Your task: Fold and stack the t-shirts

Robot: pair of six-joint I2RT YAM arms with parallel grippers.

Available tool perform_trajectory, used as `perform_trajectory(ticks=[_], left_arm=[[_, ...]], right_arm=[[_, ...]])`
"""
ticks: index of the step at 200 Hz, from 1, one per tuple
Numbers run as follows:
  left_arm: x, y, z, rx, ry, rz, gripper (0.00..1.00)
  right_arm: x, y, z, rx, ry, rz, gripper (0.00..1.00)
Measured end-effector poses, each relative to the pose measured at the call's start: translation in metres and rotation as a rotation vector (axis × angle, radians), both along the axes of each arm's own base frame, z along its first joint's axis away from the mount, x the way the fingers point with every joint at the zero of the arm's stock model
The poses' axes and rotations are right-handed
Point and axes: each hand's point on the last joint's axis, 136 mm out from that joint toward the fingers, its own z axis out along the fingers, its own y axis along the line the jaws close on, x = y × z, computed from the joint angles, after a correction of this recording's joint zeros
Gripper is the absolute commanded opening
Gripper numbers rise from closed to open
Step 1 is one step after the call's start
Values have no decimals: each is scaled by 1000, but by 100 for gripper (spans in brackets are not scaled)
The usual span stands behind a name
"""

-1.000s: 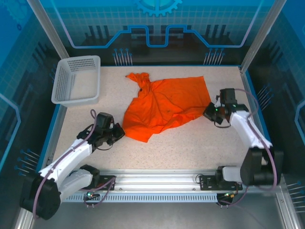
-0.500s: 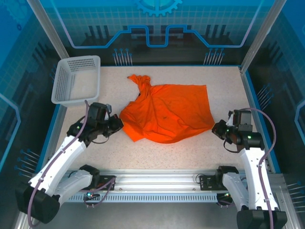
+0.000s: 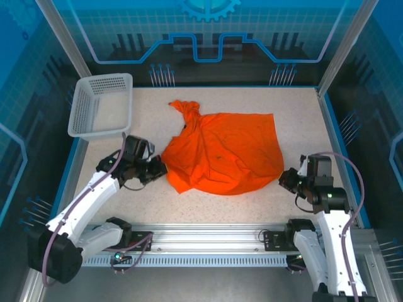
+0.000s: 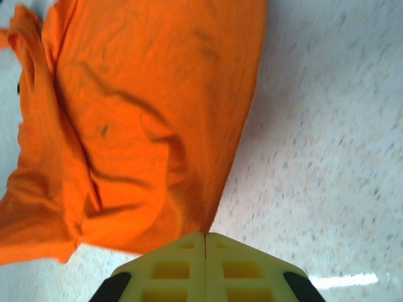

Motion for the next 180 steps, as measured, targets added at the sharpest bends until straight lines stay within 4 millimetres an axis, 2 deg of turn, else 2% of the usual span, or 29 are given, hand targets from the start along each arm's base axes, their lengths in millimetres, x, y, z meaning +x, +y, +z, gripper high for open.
perform_trajectory(ticks=[12, 31, 52, 65, 80, 92, 102, 111, 120, 129, 136, 143, 151, 155, 167, 180], left_arm=[[-21, 4, -14, 1, 54, -1, 0], [-42, 9, -15, -14, 68, 9, 0], [-45, 9, -12, -36, 62, 35, 0], [-40, 8, -17, -36, 91, 51, 0], [-27, 4, -24, -22, 151, 66, 0], [-8, -1, -28, -10, 205, 78, 0], [20, -7, -24, -9, 230, 89, 0], [56, -15, -12, -24, 224, 95, 0], [96, -24, 7, -42, 189, 95, 0], [146, -33, 37, -58, 108, 87, 0], [184, -39, 66, -76, 27, 78, 0], [214, -42, 93, -90, -52, 71, 0], [246, -44, 131, -103, -155, 65, 0], [260, -44, 148, -106, -204, 62, 0], [287, -43, 207, -126, -362, 54, 0], [295, -36, 278, -152, -559, 49, 0]], right_arm=[[-11, 7, 0, -5, 3, 32, 0], [-22, 12, -2, -6, 24, 47, 0], [-20, 13, -7, 8, 59, 29, 0], [-13, 14, -14, 17, 102, 12, 0], [0, 16, -26, 24, 160, -6, 0], [16, 18, -35, 21, 205, -27, 0], [31, 20, -37, 15, 246, -37, 0], [53, 23, -30, 3, 268, -42, 0], [83, 29, -11, -5, 257, -38, 0], [125, 38, 22, -15, 203, -23, 0], [160, 43, 54, -24, 128, -18, 0], [197, 49, 97, -30, 19, -16, 0], [226, 52, 142, -31, -94, -17, 0], [240, 52, 171, -32, -167, -22, 0], [258, 48, 246, -38, -350, -41, 0], [249, 38, 311, -52, -512, -59, 0]])
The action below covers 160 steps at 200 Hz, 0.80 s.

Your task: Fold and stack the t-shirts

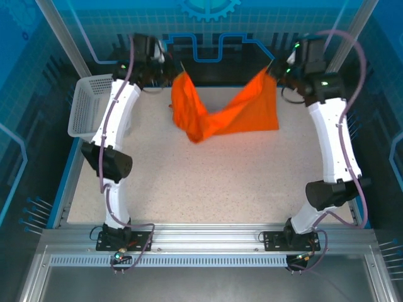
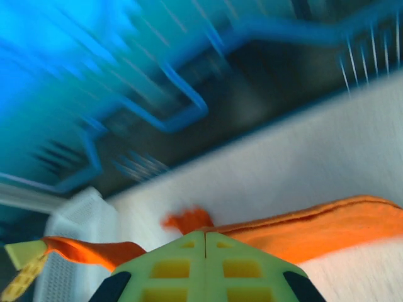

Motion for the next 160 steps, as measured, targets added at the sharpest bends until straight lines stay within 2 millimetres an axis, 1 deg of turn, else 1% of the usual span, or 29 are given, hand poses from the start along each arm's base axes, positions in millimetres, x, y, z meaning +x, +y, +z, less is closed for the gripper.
perform_trajectory(ticks=[6, 10, 13, 16, 18, 21, 29, 35, 40, 43, 50, 59, 68, 73, 80, 86, 96, 99, 107, 112, 117, 120, 124, 129, 132, 141, 147, 152, 160], left_arm=[[-7, 5, 36, -4, -107, 2, 0], [-15, 9, 53, -7, -152, 3, 0], [-23, 12, 65, -7, -182, 4, 0], [-35, 15, 79, -5, -217, 4, 0], [-39, 16, 84, -3, -229, 4, 0], [-54, 19, 96, -4, -255, 4, 0], [-88, 25, 116, -1, -312, 1, 0], [-116, 30, 128, 3, -351, -5, 0], [-135, 32, 133, 7, -375, -9, 0], [-151, 35, 137, 10, -396, -13, 0], [-174, 38, 137, 16, -416, -18, 0], [-203, 42, 131, 26, -439, -28, 0], [-225, 45, 111, 35, -427, -35, 0], [-232, 46, 98, 38, -412, -40, 0], [-240, 47, 69, 47, -364, -49, 0], [-245, 46, 39, 56, -304, -58, 3], [-251, 47, -23, 72, -163, -65, 11], [-253, 48, -39, 73, -126, -65, 13], [-260, 49, -86, 82, -7, -65, 13], [-268, 51, -121, 93, 87, -62, 12], [-277, 54, -150, 98, 166, -54, 13], [-283, 55, -166, 105, 210, -51, 13], [-293, 58, -185, 112, 266, -41, 16], [-306, 62, -204, 118, 322, -26, 19], [-312, 65, -212, 121, 348, -15, 21], [-334, 74, -227, 131, 394, 23, 33], [-343, 80, -227, 132, 394, 57, 35], [-348, 85, -222, 135, 369, 82, 34], [-353, 94, -209, 140, 316, 135, 32]], right_arm=[[-10, -4, 21, -9, -56, -5, 0], [-21, -8, 36, -17, -97, -12, 0], [-27, -10, 42, -19, -112, -12, 0], [-36, -12, 50, -26, -133, -13, 0], [-41, -13, 53, -29, -145, -13, 0], [-51, -16, 58, -34, -159, -16, 0], [-76, -23, 67, -47, -195, -21, 0], [-95, -27, 69, -55, -212, -22, 0], [-108, -29, 68, -61, -221, -20, 0], [-119, -32, 67, -65, -231, -21, 0], [-141, -36, 61, -71, -243, -19, 0], [-163, -37, 49, -75, -245, -4, 0], [-185, -36, 31, -75, -240, 18, 0], [-196, -36, 18, -73, -231, 30, 0], [-208, -36, -2, -72, -208, 42, 0], [-215, -36, -23, -70, -177, 49, 0], [-223, -36, -68, -62, -92, 54, 0], [-224, -36, -78, -61, -73, 55, 0], [-228, -35, -120, -57, 22, 59, 0], [-230, -35, -145, -49, 84, 57, 0], [-234, -34, -171, -42, 154, 57, 0], [-235, -34, -182, -43, 181, 58, 0], [-239, -35, -203, -36, 242, 53, 0], [-245, -35, -224, -34, 303, 47, 0], [-248, -36, -234, -31, 335, 42, 0], [-258, -37, -261, -25, 421, 34, 13], [-265, -38, -273, -19, 463, 25, 19], [-271, -39, -281, -13, 492, 15, 21], [-278, -41, -285, -4, 514, -2, 23]])
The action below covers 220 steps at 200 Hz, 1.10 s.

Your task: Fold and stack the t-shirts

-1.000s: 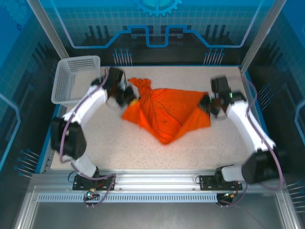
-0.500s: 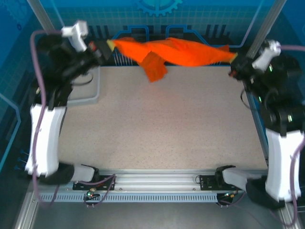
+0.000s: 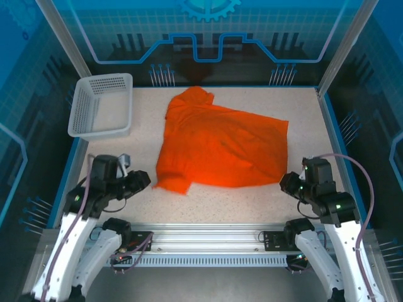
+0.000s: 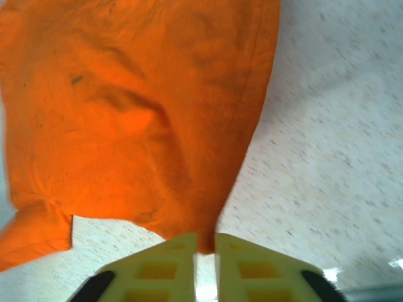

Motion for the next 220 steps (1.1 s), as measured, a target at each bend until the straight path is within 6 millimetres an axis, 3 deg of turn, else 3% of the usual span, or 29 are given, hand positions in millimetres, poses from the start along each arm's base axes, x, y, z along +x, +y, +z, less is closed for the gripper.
perform_trajectory(ticks=[4, 13, 17, 30, 49, 76, 105, 118, 138, 162, 185, 204, 220], left_arm=[[-1, 4, 8, 7, -28, 18, 34], [-1, 13, 29, 21, -94, 65, 51], [0, 16, 38, 30, -119, 79, 53], [8, 23, 64, 35, -186, 133, 46], [26, 24, 74, 38, -202, 158, 49], [70, 9, 48, 39, -71, 126, 48], [126, -15, -15, 70, 142, 64, 59], [142, -19, -46, 95, 225, 55, 62], [161, -19, -76, 120, 321, 66, 61], [196, -14, -89, 94, 345, 128, 60], [231, -4, -91, 67, 349, 188, 61], [276, -6, -84, 58, 318, 192, 54], [312, -11, -82, 57, 286, 169, 57]], right_arm=[[-2, -1, 0, 4, 1, -13, 30], [-6, -5, 4, 2, -18, -34, 49], [-7, -7, 7, 7, -27, -55, 54], [-10, -13, 19, 1, -77, -89, 56], [-8, -18, 27, -7, -116, -114, 56], [13, -11, 19, -10, -64, -94, 52], [60, 9, -22, -96, 147, 5, 51], [80, 19, -39, -164, 213, 56, 53], [113, 27, -51, -239, 252, 97, 55], [164, 22, -59, -269, 266, 78, 53], [213, -5, -72, -258, 283, 5, 49], [251, -30, -87, -238, 307, -43, 45], [279, -44, -101, -220, 328, -55, 40]])
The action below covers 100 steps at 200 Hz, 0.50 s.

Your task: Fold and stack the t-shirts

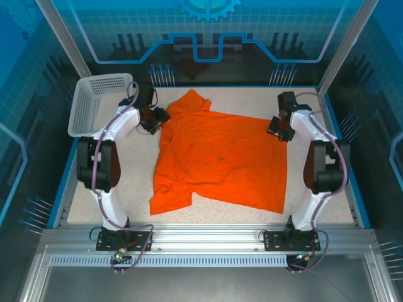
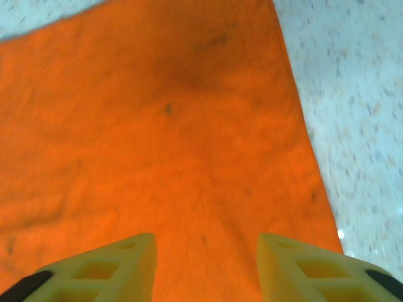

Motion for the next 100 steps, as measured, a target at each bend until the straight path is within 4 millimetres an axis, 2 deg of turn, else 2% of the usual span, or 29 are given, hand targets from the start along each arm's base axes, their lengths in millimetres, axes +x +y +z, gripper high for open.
perform_trajectory(ticks=[15, 32, 62, 79, 100], left_arm=[[23, -4, -5, 12, -5, -31, 64], [37, -5, -20, 44, 12, -70, 65], [39, 1, -46, 115, 73, -128, 61], [41, 3, -54, 143, 88, -165, 57], [42, 3, -62, 160, 91, -207, 53]], right_arm=[[23, -7, -13, 28, 9, -5, 38], [40, -12, -28, 54, 23, -4, 37], [52, -18, -52, 87, 67, -12, 36], [51, -25, -62, 108, 89, -31, 36], [53, -35, -60, 137, 81, -56, 36]])
